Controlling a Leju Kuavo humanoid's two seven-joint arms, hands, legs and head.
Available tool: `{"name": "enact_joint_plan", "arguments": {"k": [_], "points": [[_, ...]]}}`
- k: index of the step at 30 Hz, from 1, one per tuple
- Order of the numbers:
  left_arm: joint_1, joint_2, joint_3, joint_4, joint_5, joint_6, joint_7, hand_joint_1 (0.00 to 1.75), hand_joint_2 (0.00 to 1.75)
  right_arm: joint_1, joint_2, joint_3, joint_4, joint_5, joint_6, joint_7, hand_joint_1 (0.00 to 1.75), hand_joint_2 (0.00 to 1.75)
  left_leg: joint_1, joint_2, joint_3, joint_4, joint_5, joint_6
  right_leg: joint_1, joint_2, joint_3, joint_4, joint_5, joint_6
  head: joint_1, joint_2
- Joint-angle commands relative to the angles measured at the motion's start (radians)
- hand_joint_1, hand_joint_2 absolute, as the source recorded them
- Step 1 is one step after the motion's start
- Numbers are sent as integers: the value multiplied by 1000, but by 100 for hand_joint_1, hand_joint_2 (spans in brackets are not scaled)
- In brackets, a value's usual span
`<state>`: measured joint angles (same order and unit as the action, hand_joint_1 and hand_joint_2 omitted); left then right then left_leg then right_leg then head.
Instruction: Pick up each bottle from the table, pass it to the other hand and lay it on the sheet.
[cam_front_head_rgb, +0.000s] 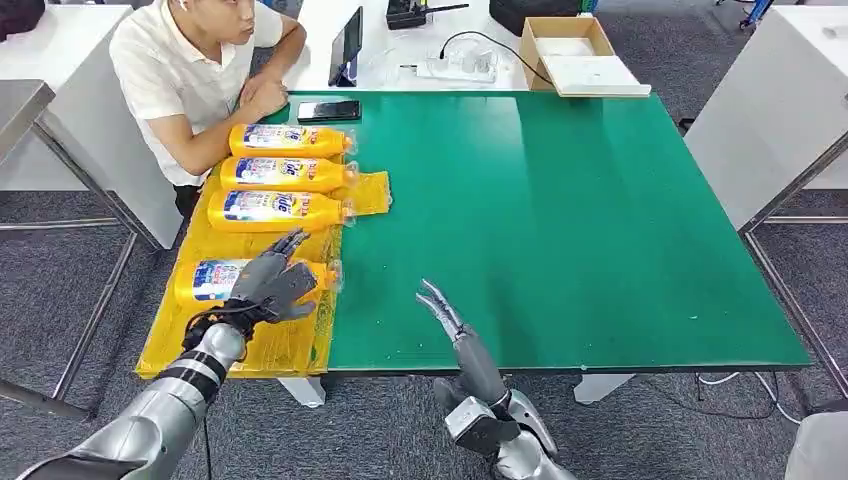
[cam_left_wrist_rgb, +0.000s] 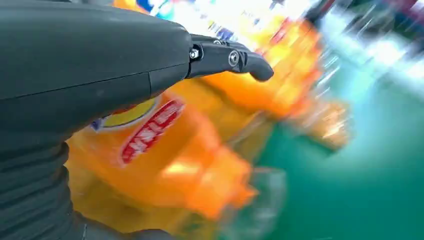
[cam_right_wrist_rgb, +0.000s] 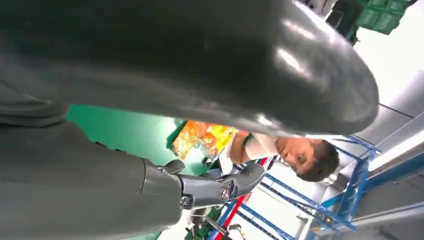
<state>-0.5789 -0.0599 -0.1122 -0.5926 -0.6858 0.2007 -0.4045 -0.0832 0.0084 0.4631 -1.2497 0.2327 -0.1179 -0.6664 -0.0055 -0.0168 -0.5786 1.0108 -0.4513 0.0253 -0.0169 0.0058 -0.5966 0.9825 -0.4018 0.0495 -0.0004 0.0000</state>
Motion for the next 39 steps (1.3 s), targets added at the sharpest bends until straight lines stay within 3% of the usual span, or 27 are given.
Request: {"name": "enact_joint_plan", "arguments": {"k": [1,11,13,15,22,27,31,33,35,39], "points": [[269,-71,-99,-631,376,-3,-157,0,175,20,-10,0,20,-12,-27,-32,0,0,1,0,1,0,-2,-1,1,-1,1,-1,-1,-1,0,0],[354,-77,-170,-870,675,-58,-162,0,175,60,-6,-28,-16,-37,-60,-32,0,0,1,1,-3,1,-2,-1,2,0,-2,-1,-1,-2,0,0],[394,-66,-194,-919,706,-32,-156,0,175,92,36,-95,-66,-160,-17,-32,0,0,1,1,-2,1,-3,-1,1,-1,-2,0,-2,-2,0,0],[489,-68,-213,-989,757,-26,-144,0,175,134,126,-197,-97,-183,-101,-32,0,0,1,2,-1,0,-3,-1,1,0,-2,0,-2,-2,0,0],[522,-69,-225,-1005,794,-27,-145,0,175,147,111,-173,-160,-140,-130,-32,0,0,1,1,-2,0,-3,-1,1,-1,-3,-1,-2,-2,0,0],[681,-91,-264,-1064,722,101,-211,0,175,205,120,-168,-331,-176,-180,-32,0,0,0,3,-3,0,-3,-1,0,2,-4,0,-2,-1,0,0],[843,-62,-179,-1206,711,228,-250,0,175,183,210,-151,-208,-179,-186,-14,0,0,1,6,-2,-1,-4,-1,1,5,-4,-1,-1,-2,0,0],[920,-89,-69,-1276,726,197,-266,0,175,154,212,-105,-147,-175,-280,84,0,0,1,9,-1,-1,-5,-2,1,7,-4,-1,-1,-2,0,0],[932,-103,-30,-1287,724,154,-264,0,175,143,200,-90,-122,-193,-297,78,0,0,2,14,0,-2,-6,-2,2,10,-4,-1,-1,-3,0,0],[916,-125,-26,-1271,710,145,-263,0,175,144,189,-90,-126,-202,-300,74,0,0,3,6,-2,-1,-5,-2,3,3,-4,-2,-2,-4,0,0]]}}
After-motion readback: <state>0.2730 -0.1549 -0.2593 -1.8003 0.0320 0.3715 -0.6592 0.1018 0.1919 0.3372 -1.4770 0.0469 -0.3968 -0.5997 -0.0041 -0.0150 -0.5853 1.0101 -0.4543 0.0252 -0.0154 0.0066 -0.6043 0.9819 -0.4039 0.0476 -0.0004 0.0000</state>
